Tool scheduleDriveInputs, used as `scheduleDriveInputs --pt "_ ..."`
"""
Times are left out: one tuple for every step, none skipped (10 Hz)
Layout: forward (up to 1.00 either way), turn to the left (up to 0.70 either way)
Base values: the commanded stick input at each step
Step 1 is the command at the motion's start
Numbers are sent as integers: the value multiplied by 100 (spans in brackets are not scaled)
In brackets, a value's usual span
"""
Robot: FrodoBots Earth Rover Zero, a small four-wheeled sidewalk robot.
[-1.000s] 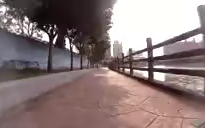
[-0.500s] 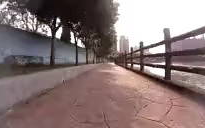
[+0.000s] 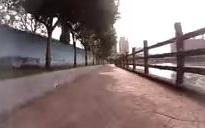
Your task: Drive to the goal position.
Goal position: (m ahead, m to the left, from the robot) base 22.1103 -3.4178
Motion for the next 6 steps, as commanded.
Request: scheduleDriveInputs --pt "100 -26" --pt "100 -34" --pt "100 -26" --pt "100 0" --pt "100 0" --pt "100 0"
